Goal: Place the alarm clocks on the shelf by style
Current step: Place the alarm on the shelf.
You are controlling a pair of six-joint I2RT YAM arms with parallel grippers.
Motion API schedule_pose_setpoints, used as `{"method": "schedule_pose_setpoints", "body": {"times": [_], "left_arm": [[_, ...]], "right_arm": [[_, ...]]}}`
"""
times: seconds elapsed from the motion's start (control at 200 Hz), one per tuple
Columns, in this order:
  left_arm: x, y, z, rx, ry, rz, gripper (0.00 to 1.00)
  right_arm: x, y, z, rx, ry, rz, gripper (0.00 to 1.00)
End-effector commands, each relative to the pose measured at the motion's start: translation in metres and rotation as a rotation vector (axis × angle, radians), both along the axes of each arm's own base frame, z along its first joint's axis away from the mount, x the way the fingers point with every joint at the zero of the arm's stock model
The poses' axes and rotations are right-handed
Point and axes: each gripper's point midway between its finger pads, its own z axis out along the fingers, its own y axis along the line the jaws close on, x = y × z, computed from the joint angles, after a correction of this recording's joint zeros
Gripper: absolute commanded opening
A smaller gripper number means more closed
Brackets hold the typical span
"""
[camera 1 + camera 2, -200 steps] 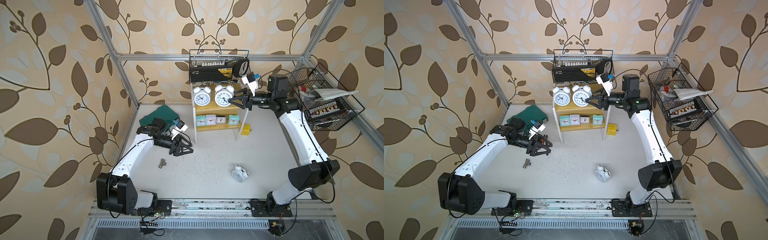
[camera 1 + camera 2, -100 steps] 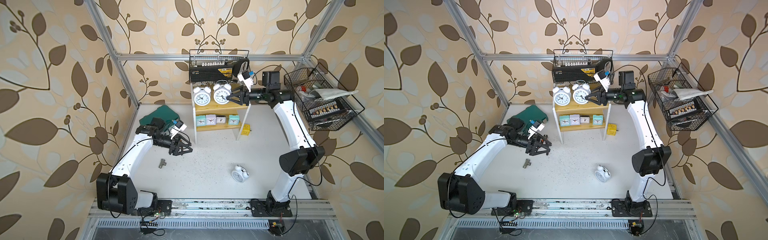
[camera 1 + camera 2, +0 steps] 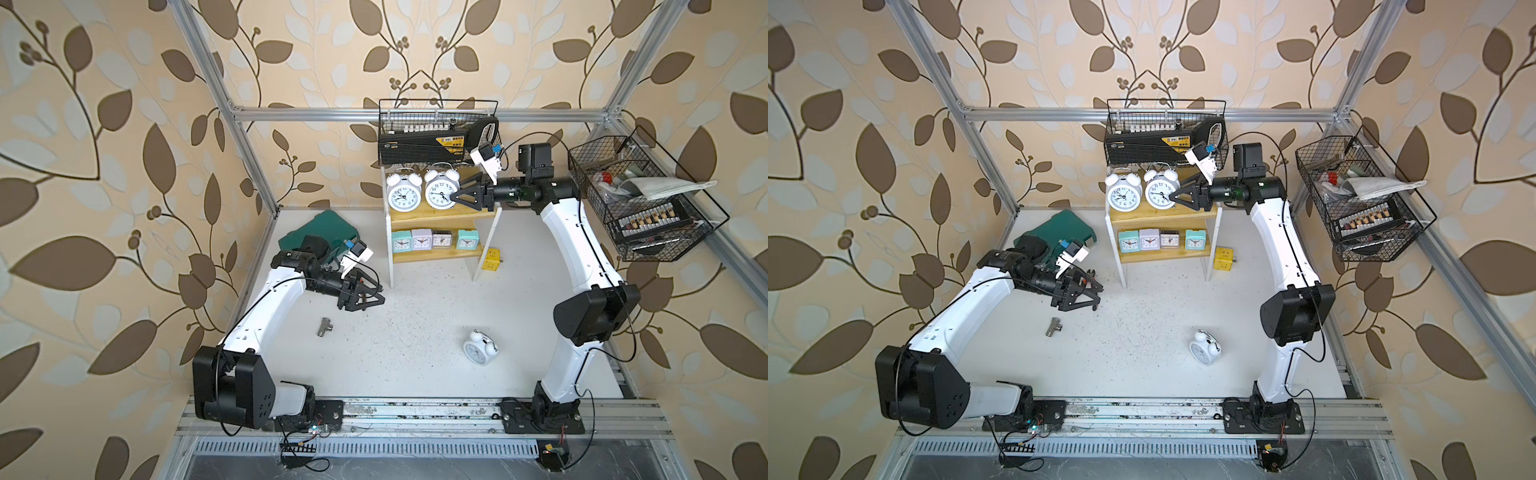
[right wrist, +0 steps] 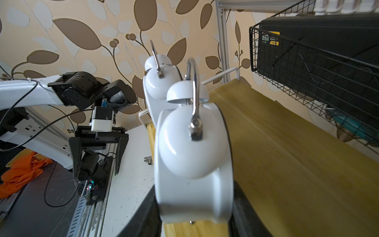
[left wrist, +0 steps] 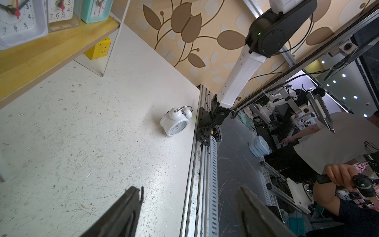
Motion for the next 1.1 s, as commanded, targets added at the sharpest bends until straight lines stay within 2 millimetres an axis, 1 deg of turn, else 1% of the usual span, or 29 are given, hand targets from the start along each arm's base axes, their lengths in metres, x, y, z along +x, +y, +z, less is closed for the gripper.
{"method": "schedule_pose_setpoints", "body": {"times": [0.0, 0.05, 0.21, 0.36, 0.535, 0.725, 0.9, 1.095], "left_arm": [[-0.003, 0.003, 0.013, -0.031, -0.037, 0.001, 0.76], [-0.003, 0.003, 0.013, -0.031, -0.036, 0.001, 0.76], [-0.003, 0.003, 0.012, -0.033, -0.033, 0.0, 0.76], [-0.003, 0.003, 0.012, -0.034, -0.033, 0.0, 0.76], [-0.003, 0.003, 0.012, -0.037, -0.03, -0.001, 0.76], [-0.003, 0.003, 0.013, -0.043, -0.031, -0.003, 0.76], [-0.004, 0.003, 0.014, -0.049, -0.032, -0.005, 0.76], [-0.005, 0.002, 0.015, -0.052, -0.031, -0.006, 0.77]], "right_arm": [[0.001, 0.0, 0.01, 0.005, -0.045, 0.008, 0.42], [0.002, -0.001, 0.01, 0.002, -0.045, 0.004, 0.44], [0.006, -0.002, 0.005, -0.006, -0.038, -0.007, 0.58], [0.007, -0.003, 0.007, -0.019, -0.051, -0.027, 0.69], [0.004, -0.007, 0.015, -0.031, -0.071, -0.053, 0.74], [-0.004, -0.01, 0.021, -0.041, -0.086, -0.072, 0.77], [-0.008, -0.015, 0.02, -0.063, -0.086, -0.104, 0.84], [-0.015, -0.02, 0.021, -0.081, -0.072, -0.146, 0.86]]}}
